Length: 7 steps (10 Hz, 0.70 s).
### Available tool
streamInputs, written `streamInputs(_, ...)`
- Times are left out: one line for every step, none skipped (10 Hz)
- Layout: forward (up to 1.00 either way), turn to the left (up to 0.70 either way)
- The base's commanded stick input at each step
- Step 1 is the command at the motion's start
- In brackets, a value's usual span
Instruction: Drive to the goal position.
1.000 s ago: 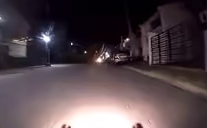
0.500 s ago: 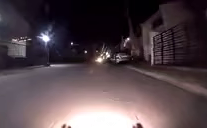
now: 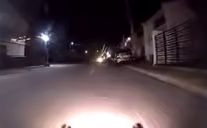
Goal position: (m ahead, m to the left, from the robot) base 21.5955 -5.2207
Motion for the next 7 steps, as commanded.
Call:
streamInputs(0.60, -0.15)
streamInputs(0.60, -0.15)
streamInputs(0.60, -0.15)
streamInputs(0.60, -0.15)
streamInputs(0.60, -0.15)
streamInputs(0.60, -0.15)
streamInputs(0.60, -0.15)
